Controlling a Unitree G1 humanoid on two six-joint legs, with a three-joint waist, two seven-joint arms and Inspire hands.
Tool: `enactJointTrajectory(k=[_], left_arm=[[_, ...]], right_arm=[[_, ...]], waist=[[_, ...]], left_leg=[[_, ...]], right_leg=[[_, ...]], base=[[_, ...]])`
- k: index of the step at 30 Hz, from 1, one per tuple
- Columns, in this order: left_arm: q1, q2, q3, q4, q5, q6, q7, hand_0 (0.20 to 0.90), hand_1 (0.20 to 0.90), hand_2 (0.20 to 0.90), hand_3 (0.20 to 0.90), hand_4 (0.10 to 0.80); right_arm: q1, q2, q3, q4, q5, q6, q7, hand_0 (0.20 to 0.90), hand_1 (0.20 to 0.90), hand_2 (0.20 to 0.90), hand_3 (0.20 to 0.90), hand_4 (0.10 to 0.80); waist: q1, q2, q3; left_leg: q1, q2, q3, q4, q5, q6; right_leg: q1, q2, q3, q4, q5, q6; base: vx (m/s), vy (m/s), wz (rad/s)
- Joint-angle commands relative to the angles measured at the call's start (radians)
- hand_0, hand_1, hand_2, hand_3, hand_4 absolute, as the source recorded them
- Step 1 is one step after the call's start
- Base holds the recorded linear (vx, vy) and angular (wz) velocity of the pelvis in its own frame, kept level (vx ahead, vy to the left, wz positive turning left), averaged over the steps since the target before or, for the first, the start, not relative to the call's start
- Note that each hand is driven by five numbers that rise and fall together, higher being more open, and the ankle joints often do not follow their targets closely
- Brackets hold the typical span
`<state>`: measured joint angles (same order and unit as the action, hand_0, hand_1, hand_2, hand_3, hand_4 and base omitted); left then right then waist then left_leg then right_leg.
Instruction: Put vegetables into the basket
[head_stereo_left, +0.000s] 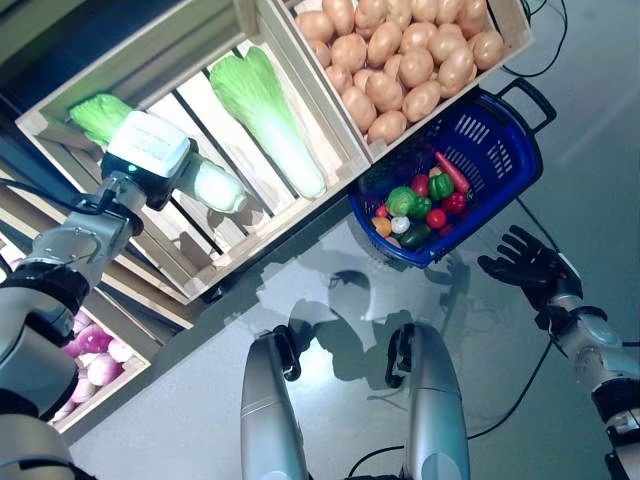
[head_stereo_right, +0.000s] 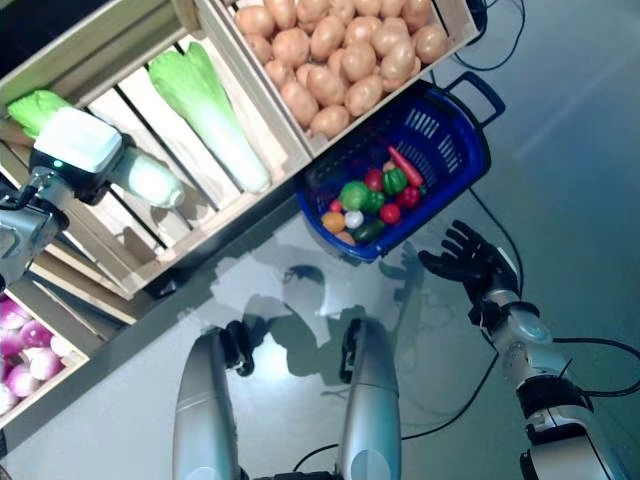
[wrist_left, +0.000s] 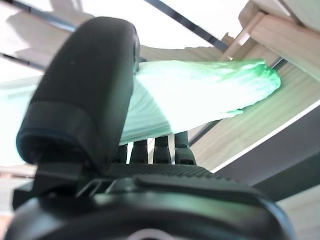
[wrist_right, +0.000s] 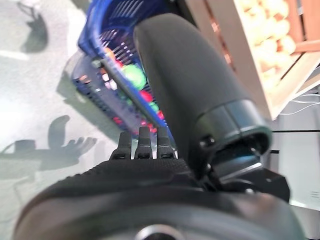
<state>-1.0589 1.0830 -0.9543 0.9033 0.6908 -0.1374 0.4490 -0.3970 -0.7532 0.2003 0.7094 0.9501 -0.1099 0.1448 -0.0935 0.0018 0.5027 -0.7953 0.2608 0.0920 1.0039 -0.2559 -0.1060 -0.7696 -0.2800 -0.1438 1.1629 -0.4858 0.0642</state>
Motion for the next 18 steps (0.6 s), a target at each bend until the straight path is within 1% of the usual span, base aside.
enactJointTrajectory(k=[1, 2, 3, 4, 6, 9, 10, 11, 12, 14, 16, 17, 18], left_arm=[[0.030, 0.138, 0.148, 0.005, -0.134, 0.029, 0.156, 0.300, 0.300, 0.300, 0.300, 0.400], [0.042, 0.134, 0.168, 0.001, -0.181, 0.016, 0.166, 0.300, 0.300, 0.300, 0.300, 0.400], [0.051, 0.131, 0.179, -0.004, -0.198, 0.008, 0.171, 0.300, 0.300, 0.300, 0.300, 0.400], [0.063, 0.124, 0.202, -0.010, -0.241, -0.016, 0.194, 0.300, 0.300, 0.300, 0.300, 0.400], [0.103, 0.107, 0.269, -0.033, -0.292, -0.061, 0.213, 0.300, 0.300, 0.300, 0.300, 0.400], [0.162, 0.082, 0.359, -0.078, -0.345, -0.102, 0.216, 0.300, 0.300, 0.300, 0.300, 0.400], [0.192, 0.064, 0.401, -0.098, -0.366, -0.123, 0.220, 0.300, 0.300, 0.300, 0.300, 0.400], [0.216, 0.043, 0.435, -0.115, -0.389, -0.142, 0.222, 0.300, 0.300, 0.300, 0.300, 0.400], [0.252, 0.004, 0.494, -0.144, -0.449, -0.180, 0.211, 0.300, 0.300, 0.300, 0.300, 0.400], [0.304, -0.047, 0.563, -0.186, -0.497, -0.221, 0.185, 0.300, 0.300, 0.300, 0.300, 0.400], [0.361, -0.094, 0.627, -0.237, -0.570, -0.252, 0.133, 0.300, 0.300, 0.300, 0.300, 0.400], [0.393, -0.134, 0.662, -0.269, -0.624, -0.268, 0.102, 0.300, 0.300, 0.300, 0.300, 0.400], [0.402, -0.153, 0.673, -0.280, -0.657, -0.278, 0.084, 0.300, 0.300, 0.300, 0.300, 0.400]], right_arm=[[0.062, 0.018, -0.065, -0.032, 0.011, -0.090, 0.028, 0.900, 0.900, 0.900, 0.900, 0.800], [0.069, 0.028, -0.066, -0.032, 0.007, -0.090, 0.026, 0.900, 0.900, 0.900, 0.900, 0.800], [0.068, 0.033, -0.065, -0.028, 0.004, -0.090, 0.027, 0.900, 0.900, 0.900, 0.900, 0.800], [0.066, 0.045, -0.064, -0.023, 0.003, -0.095, 0.037, 0.900, 0.900, 0.900, 0.900, 0.800], [0.065, 0.064, -0.057, -0.039, -0.031, -0.103, 0.021, 0.900, 0.900, 0.900, 0.900, 0.800], [0.073, 0.087, -0.043, -0.081, -0.066, -0.119, 0.000, 0.900, 0.900, 0.900, 0.900, 0.800], [0.076, 0.100, -0.037, -0.101, -0.088, -0.130, -0.010, 0.900, 0.900, 0.900, 0.900, 0.800], [0.079, 0.112, -0.030, -0.117, -0.107, -0.141, -0.019, 0.900, 0.900, 0.900, 0.900, 0.800], [0.080, 0.127, -0.015, -0.145, -0.152, -0.166, -0.026, 0.900, 0.900, 0.900, 0.900, 0.800], [0.083, 0.145, 0.005, -0.180, -0.232, -0.205, -0.044, 0.900, 0.900, 0.900, 0.900, 0.800], [0.087, 0.159, 0.021, -0.224, -0.311, -0.235, -0.064, 0.900, 0.900, 0.900, 0.900, 0.800], [0.081, 0.167, 0.031, -0.253, -0.351, -0.239, -0.080, 0.900, 0.900, 0.900, 0.900, 0.800], [0.077, 0.172, 0.036, -0.262, -0.371, -0.245, -0.088, 0.900, 0.900, 0.900, 0.900, 0.800]], waist=[[-0.022, 0.024, -0.178], [-0.019, 0.024, -0.188], [-0.018, 0.025, -0.192], [-0.014, 0.025, -0.199], [-0.008, 0.025, -0.215], [-0.002, 0.024, -0.227], [0.001, 0.025, -0.234], [0.004, 0.025, -0.240], [0.009, 0.022, -0.248], [0.016, 0.018, -0.257], [0.023, 0.014, -0.271], [0.027, 0.012, -0.280], [0.029, 0.011, -0.284]], left_leg=[[0.093, 0.011, 0.049, -0.113, -0.020, 0.027], [0.109, 0.010, 0.049, -0.125, -0.020, 0.029], [0.118, 0.010, 0.050, -0.129, -0.021, 0.029], [0.131, 0.010, 0.050, -0.137, -0.022, 0.030], [0.169, 0.005, 0.054, -0.167, -0.018, 0.030], [0.211, 0.000, 0.058, -0.203, -0.012, 0.028], [0.228, -0.004, 0.065, -0.245, 0.024, 0.037], [0.249, -0.009, 0.065, -0.269, 0.030, 0.037], [0.287, -0.019, 0.064, -0.306, 0.040, 0.035], [0.327, -0.028, 0.063, -0.346, 0.051, 0.034], [0.361, -0.035, 0.063, -0.380, 0.062, 0.034], [0.383, -0.039, 0.065, -0.398, 0.064, 0.035], [0.389, -0.040, 0.065, -0.402, 0.063, 0.035]], right_leg=[[0.061, -0.030, 0.036, -0.174, 0.161, -0.003], [0.076, -0.031, 0.034, -0.185, 0.161, -0.003], [0.084, -0.033, 0.033, -0.188, 0.160, -0.003], [0.096, -0.035, 0.030, -0.195, 0.159, -0.003], [0.133, -0.037, 0.023, -0.220, 0.162, -0.002], [0.177, -0.037, 0.016, -0.255, 0.169, 0.000], [0.192, -0.033, 0.005, -0.293, 0.202, -0.008], [0.212, -0.030, 0.002, -0.311, 0.205, -0.007], [0.249, -0.025, -0.005, -0.345, 0.212, -0.005], [0.291, -0.018, -0.012, -0.386, 0.221, -0.003], [0.325, -0.012, -0.018, -0.420, 0.230, 0.000], [0.349, -0.007, -0.024, -0.444, 0.232, 0.000], [0.357, -0.005, -0.026, -0.451, 0.233, 0.000]], base=[[0.086, -0.061, 0.00], [0.068, -0.058, -0.02], [0.045, -0.069, -0.02], [0.050, -0.077, -0.02], [0.053, -0.090, 0.00], [0.001, -0.072, -0.01], [-0.052, -0.093, 0.03], [-0.055, -0.119, 0.12], [0.008, -0.113, 0.12], [0.028, -0.108, 0.07], [0.053, -0.109, 0.00], [0.051, -0.102, 0.00], [0.045, -0.102, 0.00]])
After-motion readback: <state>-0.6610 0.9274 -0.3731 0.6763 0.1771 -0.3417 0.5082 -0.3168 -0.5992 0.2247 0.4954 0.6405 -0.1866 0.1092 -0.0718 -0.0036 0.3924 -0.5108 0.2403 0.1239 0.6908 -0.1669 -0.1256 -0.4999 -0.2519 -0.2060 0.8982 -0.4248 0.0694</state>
